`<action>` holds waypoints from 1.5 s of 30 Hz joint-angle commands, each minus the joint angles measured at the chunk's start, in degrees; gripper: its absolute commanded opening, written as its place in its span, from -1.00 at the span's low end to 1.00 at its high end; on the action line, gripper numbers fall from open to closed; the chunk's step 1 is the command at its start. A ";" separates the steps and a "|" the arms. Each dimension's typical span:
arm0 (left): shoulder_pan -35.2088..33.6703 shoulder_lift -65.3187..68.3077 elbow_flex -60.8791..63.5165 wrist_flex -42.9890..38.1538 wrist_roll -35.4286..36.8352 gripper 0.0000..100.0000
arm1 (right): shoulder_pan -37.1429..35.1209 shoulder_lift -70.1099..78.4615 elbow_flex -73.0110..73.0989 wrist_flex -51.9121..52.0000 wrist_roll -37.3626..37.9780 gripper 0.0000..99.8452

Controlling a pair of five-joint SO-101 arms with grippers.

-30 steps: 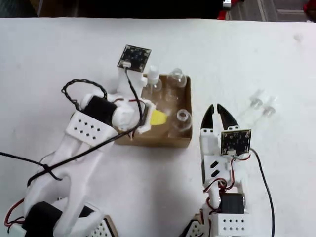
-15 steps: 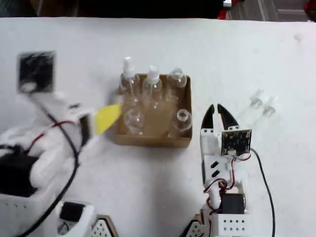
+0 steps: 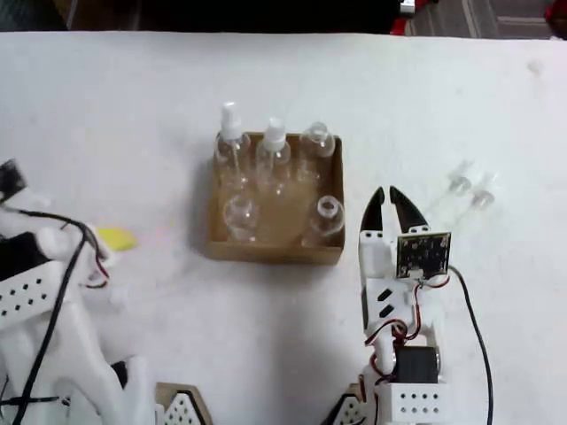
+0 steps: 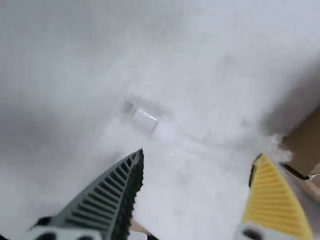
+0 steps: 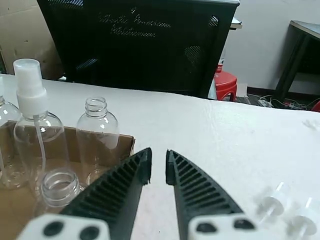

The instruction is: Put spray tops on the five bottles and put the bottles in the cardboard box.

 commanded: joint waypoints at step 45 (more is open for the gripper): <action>-5.58 30.46 10.29 -31.03 13.19 -0.37 | -1.54 -0.48 0.44 0.31 1.05 -0.91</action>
